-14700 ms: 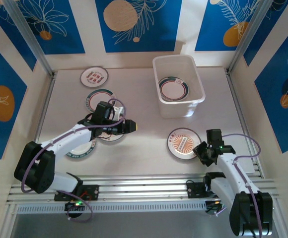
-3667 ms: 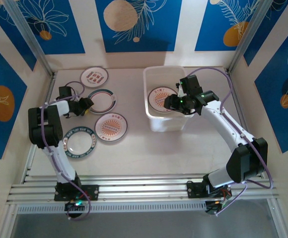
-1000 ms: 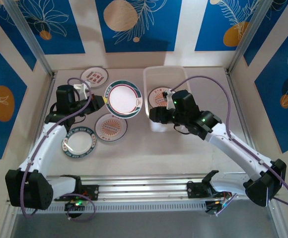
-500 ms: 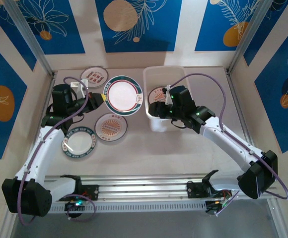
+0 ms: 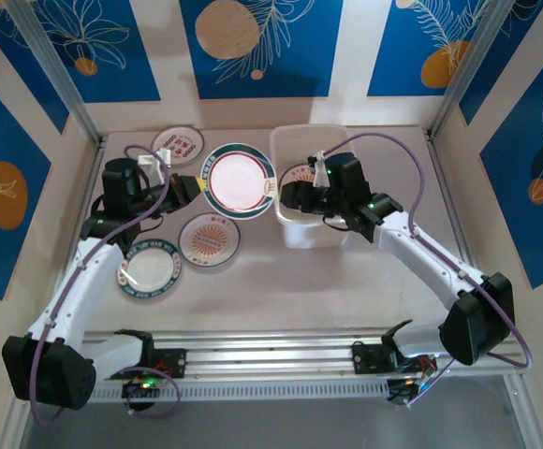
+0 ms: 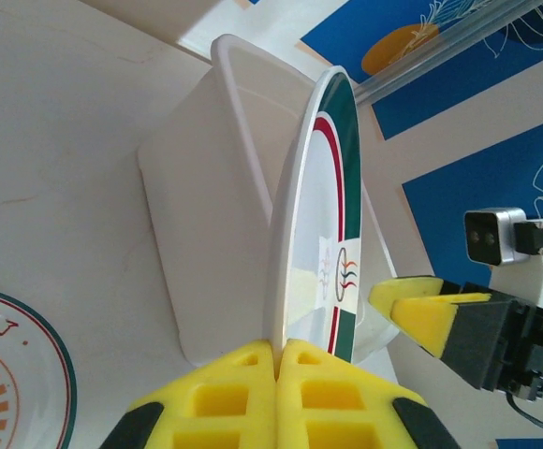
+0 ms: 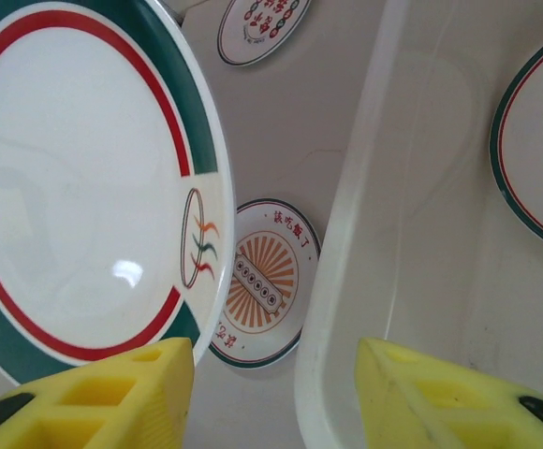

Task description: Place the plates into the plastic bin on the countertop

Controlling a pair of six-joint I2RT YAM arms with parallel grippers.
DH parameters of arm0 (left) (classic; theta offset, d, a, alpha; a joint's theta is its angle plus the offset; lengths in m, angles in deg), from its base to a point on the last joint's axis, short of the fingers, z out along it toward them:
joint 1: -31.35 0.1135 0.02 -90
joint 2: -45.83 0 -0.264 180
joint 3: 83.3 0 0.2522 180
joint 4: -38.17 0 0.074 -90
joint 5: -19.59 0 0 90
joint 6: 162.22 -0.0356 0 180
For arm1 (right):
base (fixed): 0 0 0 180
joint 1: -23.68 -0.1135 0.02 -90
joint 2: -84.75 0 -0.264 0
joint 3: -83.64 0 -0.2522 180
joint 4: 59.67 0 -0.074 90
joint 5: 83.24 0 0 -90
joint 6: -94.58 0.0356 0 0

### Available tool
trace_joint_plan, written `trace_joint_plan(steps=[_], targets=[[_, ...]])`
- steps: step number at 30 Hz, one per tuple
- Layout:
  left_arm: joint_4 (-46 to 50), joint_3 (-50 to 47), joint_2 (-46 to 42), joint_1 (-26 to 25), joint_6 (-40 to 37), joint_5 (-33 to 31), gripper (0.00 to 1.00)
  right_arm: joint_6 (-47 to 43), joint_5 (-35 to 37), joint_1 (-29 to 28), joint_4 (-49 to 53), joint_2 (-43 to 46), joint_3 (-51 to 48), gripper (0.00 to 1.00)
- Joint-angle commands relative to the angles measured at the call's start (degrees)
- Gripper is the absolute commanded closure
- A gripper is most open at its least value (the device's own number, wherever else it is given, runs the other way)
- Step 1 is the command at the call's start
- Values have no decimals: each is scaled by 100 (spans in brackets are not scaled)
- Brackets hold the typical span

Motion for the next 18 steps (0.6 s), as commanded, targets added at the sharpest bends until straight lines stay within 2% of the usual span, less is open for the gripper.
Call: trace_joint_plan(steps=[1,10,18], targets=[[-442,280,-13,-109,139,183,100,-52,-356,75,-254,-176,225,50],[-516,304,66,-257,176,139,100,42,-706,113,-674,-452,253,54],[-584,275,156,-325,187,107,100,243,-825,121,-876,-478,149,71]])
